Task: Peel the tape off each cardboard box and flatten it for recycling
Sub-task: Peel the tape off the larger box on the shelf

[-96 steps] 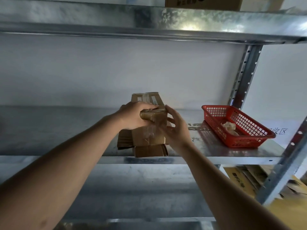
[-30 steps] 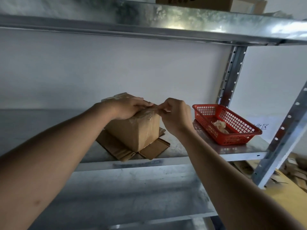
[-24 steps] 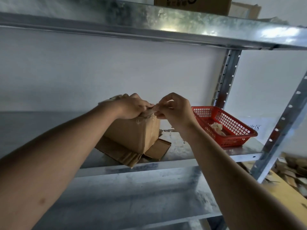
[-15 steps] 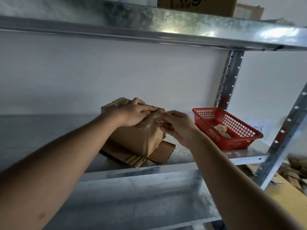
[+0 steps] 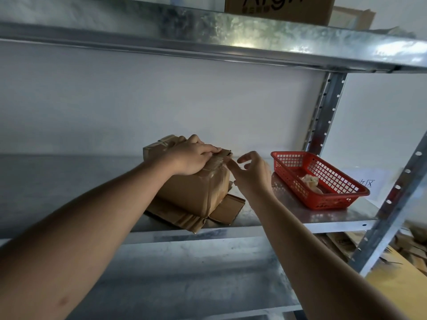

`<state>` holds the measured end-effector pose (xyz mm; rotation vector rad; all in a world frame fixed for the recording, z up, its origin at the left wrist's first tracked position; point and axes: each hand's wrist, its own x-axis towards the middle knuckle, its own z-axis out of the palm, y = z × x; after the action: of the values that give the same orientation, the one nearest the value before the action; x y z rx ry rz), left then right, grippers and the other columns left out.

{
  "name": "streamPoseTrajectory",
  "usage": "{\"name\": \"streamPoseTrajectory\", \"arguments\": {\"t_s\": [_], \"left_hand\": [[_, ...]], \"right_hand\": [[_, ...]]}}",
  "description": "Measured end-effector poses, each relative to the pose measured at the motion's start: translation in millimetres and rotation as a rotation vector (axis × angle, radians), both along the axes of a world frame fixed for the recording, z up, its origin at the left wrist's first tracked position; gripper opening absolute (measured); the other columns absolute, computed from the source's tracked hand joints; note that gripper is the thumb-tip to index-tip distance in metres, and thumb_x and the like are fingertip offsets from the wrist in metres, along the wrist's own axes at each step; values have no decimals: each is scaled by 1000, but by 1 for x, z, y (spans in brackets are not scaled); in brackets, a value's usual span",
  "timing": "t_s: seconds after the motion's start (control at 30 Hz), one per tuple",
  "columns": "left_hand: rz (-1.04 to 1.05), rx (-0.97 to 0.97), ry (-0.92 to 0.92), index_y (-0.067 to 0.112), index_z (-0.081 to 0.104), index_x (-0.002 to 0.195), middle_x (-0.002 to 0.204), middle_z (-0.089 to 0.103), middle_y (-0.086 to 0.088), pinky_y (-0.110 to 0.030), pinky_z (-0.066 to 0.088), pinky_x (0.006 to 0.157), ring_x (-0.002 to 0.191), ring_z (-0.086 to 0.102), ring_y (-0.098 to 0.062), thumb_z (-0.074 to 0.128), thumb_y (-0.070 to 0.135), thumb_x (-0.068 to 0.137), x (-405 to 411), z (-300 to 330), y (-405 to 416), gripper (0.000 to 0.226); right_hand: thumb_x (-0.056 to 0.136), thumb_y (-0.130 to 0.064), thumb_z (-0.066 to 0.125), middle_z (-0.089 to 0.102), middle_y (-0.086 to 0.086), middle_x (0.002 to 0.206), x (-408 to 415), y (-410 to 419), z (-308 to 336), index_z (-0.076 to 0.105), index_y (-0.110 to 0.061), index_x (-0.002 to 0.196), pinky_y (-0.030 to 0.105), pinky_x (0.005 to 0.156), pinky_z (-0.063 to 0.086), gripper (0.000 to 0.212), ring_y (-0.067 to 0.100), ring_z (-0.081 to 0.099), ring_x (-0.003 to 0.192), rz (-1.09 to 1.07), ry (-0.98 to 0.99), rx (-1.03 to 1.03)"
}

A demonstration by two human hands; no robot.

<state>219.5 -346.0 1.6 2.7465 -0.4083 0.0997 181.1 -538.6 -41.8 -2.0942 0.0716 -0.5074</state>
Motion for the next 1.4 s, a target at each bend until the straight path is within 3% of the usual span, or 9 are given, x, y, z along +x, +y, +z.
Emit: {"name": "streamPoseTrajectory", "arguments": {"t_s": [0.2, 0.5, 0.63, 0.9, 1.07, 1.17, 1.23, 1.3, 1.4], "left_hand": [[46, 47, -28, 58, 49, 142, 143, 41, 4, -53, 29, 120, 143, 35, -30, 28, 49, 109, -4, 2, -9, 40], [53, -17, -53, 56, 52, 141, 141, 42, 4, -49, 32, 118, 141, 37, -27, 29, 47, 110, -7, -1, -10, 40], [54, -44, -53, 53, 54, 142, 145, 41, 4, -42, 35, 116, 140, 40, -24, 31, 46, 110, -5, -2, -9, 40], [40, -110, -5, 58, 55, 139, 142, 39, 10, -34, 31, 114, 138, 39, -16, 35, 45, 108, -3, -4, -7, 39], [20, -118, -11, 57, 55, 139, 142, 40, 11, -29, 27, 104, 136, 38, -12, 34, 43, 107, -3, -3, -10, 40], [36, -115, -19, 56, 55, 140, 144, 40, 11, -29, 28, 104, 137, 38, -12, 34, 44, 107, -3, -2, -12, 41], [43, -112, -21, 56, 55, 140, 144, 40, 11, -30, 30, 107, 138, 38, -14, 34, 44, 108, -4, -2, -13, 40], [47, -112, -23, 56, 56, 139, 144, 41, 10, -30, 31, 109, 138, 38, -15, 35, 43, 109, -4, -2, -14, 39], [62, -123, -23, 55, 55, 141, 145, 40, 8, -28, 28, 107, 140, 37, -17, 35, 42, 111, -6, -3, -16, 38]], "right_hand": [[88, -53, 75, 71, -19, 74, -10, 0, 4, 80, -29, 82, 4, 62, 32, 26, 0, 64, 78, 43, -166, -18], [86, -22, 83, 78, -7, 78, -15, -6, 3, 83, -24, 88, 47, 83, 62, 3, 15, 75, 78, 215, -107, 170], [88, -19, 79, 78, -7, 77, -15, -6, -1, 83, -21, 87, 39, 76, 59, 5, 8, 72, 75, 197, -258, -41], [80, -22, 75, 68, 13, 66, -18, -1, 1, 69, -4, 72, 43, 60, 51, 21, 38, 64, 69, 182, -371, -245], [70, -9, 76, 63, -1, 65, -30, -1, 5, 65, -14, 67, 28, 50, 41, 12, 20, 53, 53, 216, -677, -415], [71, -30, 66, 68, -7, 68, -37, -4, 10, 68, -29, 70, 30, 54, 53, 3, 13, 63, 60, 372, -669, -297], [73, -22, 73, 72, -7, 72, -36, -8, 9, 71, -32, 72, 34, 63, 58, 10, 13, 69, 67, 409, -488, -79], [80, -6, 80, 77, 0, 79, -35, -12, 7, 76, -22, 85, 41, 69, 62, 17, 19, 76, 76, 462, -288, 274], [89, 3, 77, 78, 19, 89, -37, -12, 6, 64, -6, 113, 32, 76, 62, 29, 31, 78, 85, 571, -102, 757]]}}
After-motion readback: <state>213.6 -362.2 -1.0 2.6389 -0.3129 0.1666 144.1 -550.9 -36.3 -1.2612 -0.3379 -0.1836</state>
